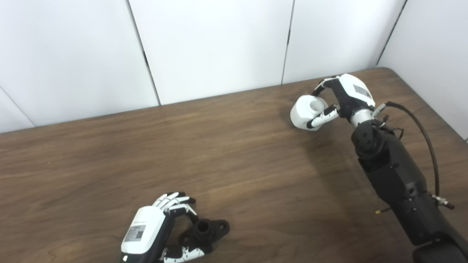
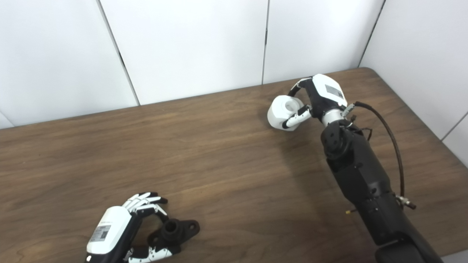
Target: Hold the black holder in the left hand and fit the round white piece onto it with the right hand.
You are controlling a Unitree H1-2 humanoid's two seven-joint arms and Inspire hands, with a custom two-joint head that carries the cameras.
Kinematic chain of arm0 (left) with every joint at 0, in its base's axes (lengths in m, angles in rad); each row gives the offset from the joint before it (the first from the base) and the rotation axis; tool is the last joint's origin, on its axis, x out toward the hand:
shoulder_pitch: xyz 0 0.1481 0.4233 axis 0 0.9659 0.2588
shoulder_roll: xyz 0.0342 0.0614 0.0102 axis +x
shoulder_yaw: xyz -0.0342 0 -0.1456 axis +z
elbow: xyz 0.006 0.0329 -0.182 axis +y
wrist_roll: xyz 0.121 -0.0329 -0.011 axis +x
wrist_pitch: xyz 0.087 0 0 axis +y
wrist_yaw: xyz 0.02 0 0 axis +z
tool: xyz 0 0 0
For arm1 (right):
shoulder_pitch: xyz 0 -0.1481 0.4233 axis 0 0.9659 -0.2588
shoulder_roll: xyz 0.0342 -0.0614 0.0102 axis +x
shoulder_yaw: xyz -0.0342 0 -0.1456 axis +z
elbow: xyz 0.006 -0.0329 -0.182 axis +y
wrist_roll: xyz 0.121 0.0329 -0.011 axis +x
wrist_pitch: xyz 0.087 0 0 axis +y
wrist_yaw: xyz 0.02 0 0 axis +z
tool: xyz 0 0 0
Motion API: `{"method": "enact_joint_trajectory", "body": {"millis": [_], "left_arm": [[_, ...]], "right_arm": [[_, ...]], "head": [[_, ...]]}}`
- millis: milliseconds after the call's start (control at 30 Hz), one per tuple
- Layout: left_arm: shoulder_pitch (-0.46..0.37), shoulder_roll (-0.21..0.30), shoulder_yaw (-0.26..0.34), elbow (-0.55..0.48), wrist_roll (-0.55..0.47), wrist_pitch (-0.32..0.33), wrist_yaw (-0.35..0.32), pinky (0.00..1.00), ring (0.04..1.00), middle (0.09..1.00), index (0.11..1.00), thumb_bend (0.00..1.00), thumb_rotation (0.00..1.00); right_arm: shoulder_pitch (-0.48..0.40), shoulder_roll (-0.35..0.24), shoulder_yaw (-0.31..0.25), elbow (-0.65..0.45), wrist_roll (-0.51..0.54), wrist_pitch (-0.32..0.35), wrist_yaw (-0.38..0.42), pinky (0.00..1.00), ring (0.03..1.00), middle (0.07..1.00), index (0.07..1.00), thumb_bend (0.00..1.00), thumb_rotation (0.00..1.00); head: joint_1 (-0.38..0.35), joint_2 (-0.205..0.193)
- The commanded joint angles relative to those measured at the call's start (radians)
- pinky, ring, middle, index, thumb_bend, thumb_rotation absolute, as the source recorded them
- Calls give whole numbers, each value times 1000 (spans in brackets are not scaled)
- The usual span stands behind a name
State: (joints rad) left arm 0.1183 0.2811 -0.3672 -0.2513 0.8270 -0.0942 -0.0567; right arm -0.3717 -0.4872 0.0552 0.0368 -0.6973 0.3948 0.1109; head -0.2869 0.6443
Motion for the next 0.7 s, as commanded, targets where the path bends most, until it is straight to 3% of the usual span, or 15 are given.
{"method": "enact_joint_trajectory", "body": {"millis": [0, 267, 400, 533, 667], "left_arm": [[6, 6, -12, 16, 22, 16, -40, 870, 859, 773, 485, 521, 46], [-11, -22, -33, 34, 67, 38, -41, 873, 863, 777, 486, 521, 48], [-19, -39, -46, 47, 92, 47, -37, 883, 871, 781, 486, 522, 49], [-24, -52, -61, 50, 100, 68, -49, 909, 891, 795, 487, 521, 50], [-25, -62, -72, 40, 102, 90, -56, 925, 902, 804, 487, 521, 49]], "right_arm": [[-11, -39, 10, -93, -20, -6, 20, 883, 935, 823, 485, 525, 133], [38, -66, 55, -381, -57, 55, 198, 958, 945, 825, 484, 524, 134], [62, -62, 70, -509, -70, 59, 270, 946, 937, 820, 484, 524, 135], [94, -27, 92, -639, -108, 71, 356, 950, 940, 818, 483, 525, 139], [125, 19, 118, -707, -145, 55, 391, 964, 938, 816, 483, 525, 138]], "head": [[16, 3], [103, 26], [161, 41], [190, 54], [207, 68]]}}
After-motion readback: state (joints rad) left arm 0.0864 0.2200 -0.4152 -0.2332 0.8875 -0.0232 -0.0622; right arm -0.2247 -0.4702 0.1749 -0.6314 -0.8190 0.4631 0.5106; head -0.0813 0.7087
